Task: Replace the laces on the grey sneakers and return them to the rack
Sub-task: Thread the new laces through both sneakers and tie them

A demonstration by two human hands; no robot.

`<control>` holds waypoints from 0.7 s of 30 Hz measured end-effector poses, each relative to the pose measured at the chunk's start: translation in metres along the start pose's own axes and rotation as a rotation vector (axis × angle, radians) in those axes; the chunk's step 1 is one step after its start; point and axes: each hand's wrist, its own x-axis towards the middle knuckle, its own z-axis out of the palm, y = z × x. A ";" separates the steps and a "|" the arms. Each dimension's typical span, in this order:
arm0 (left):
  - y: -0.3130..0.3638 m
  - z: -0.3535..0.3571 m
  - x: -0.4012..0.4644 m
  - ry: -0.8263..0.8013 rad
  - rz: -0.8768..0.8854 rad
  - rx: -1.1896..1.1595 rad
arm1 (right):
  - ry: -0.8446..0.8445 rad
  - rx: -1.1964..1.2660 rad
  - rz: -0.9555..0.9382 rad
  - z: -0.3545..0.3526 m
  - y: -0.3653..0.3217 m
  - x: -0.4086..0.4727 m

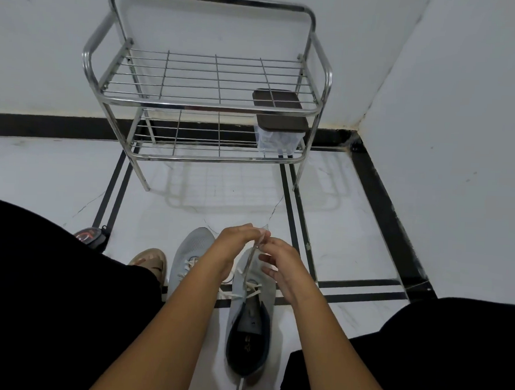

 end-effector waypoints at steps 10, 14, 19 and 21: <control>-0.007 -0.022 0.005 0.450 -0.067 -0.283 | -0.064 -0.445 0.090 -0.039 -0.022 -0.019; -0.032 -0.048 0.007 0.710 -0.254 -0.298 | 0.208 -0.969 0.155 -0.058 -0.024 -0.010; -0.051 -0.033 -0.001 0.871 -0.307 0.289 | 0.120 -0.998 0.025 -0.035 -0.007 -0.005; -0.053 -0.022 0.001 0.775 -0.015 0.465 | 0.100 -0.849 0.005 -0.027 -0.002 -0.006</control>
